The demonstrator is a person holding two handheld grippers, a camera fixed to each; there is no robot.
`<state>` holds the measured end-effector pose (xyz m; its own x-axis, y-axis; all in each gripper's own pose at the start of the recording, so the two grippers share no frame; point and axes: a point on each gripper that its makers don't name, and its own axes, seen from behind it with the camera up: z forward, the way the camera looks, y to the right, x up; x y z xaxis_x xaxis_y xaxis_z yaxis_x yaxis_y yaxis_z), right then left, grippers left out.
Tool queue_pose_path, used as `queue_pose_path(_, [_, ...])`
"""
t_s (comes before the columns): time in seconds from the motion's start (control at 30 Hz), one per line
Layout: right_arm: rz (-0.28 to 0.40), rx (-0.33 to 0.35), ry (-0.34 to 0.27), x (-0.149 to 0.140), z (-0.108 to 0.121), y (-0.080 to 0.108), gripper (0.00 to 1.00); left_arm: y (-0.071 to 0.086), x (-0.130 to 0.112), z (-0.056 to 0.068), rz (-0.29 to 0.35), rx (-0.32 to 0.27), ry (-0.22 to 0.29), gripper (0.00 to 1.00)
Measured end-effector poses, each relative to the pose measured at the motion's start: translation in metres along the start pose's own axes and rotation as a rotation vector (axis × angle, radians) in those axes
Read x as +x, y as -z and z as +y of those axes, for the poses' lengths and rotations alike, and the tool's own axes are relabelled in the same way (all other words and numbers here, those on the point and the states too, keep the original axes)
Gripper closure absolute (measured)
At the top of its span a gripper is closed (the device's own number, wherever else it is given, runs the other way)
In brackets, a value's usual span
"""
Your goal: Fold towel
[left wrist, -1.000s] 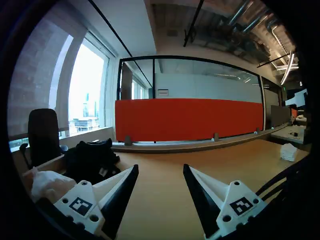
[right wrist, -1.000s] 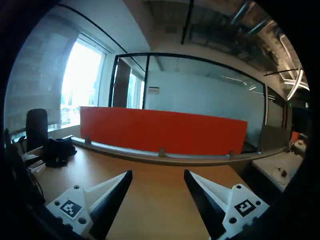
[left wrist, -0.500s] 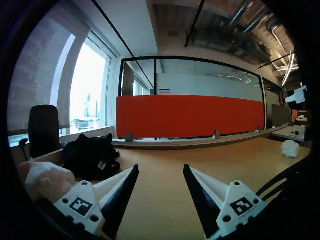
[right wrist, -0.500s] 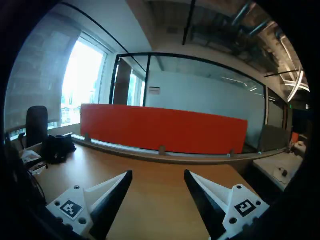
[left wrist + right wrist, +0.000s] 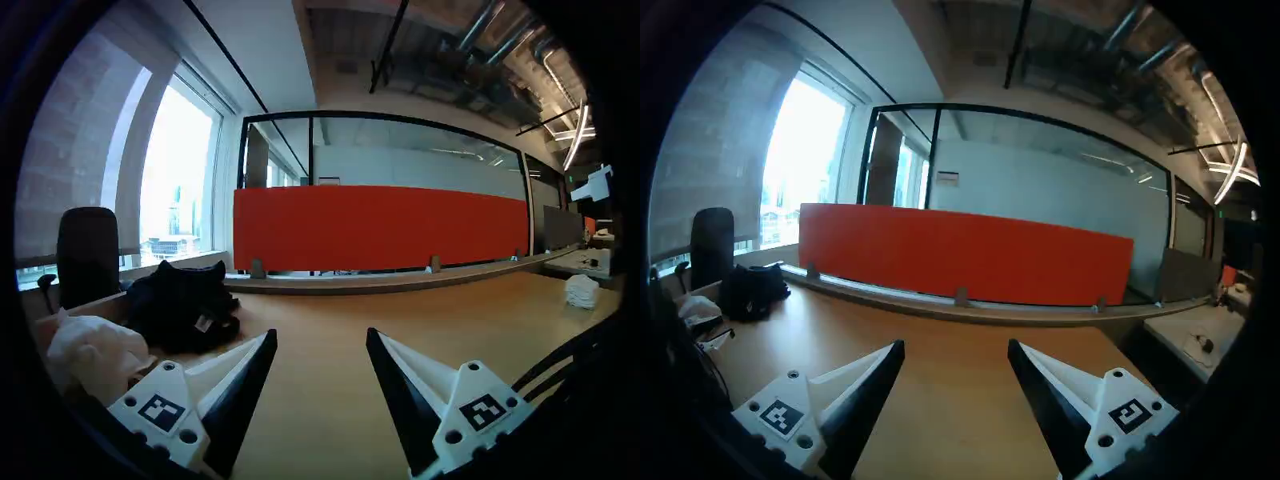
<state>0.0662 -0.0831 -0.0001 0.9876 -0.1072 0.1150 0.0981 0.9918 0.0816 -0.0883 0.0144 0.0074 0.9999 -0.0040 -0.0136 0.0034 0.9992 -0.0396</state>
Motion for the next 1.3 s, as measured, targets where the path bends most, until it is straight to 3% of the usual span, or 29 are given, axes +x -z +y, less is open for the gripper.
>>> queue_pose_path(0.73, [0.008, -0.024, 0.005, -0.001, 0.013, 0.005, 0.00, 0.002, -0.001, -0.002, 0.003, 0.003, -0.001, 0.18])
queue_pose_path(0.87, [0.014, -0.031, 0.001, -0.001, 0.019, 0.004, 0.00, 0.002, -0.001, -0.003, 0.002, 0.006, 0.000, 0.01])
queue_pose_path(1.3, [0.078, -0.065, 0.002, -0.001, 0.051, 0.004, 0.00, 0.002, -0.002, -0.003, 0.003, 0.006, 0.000, 0.02])
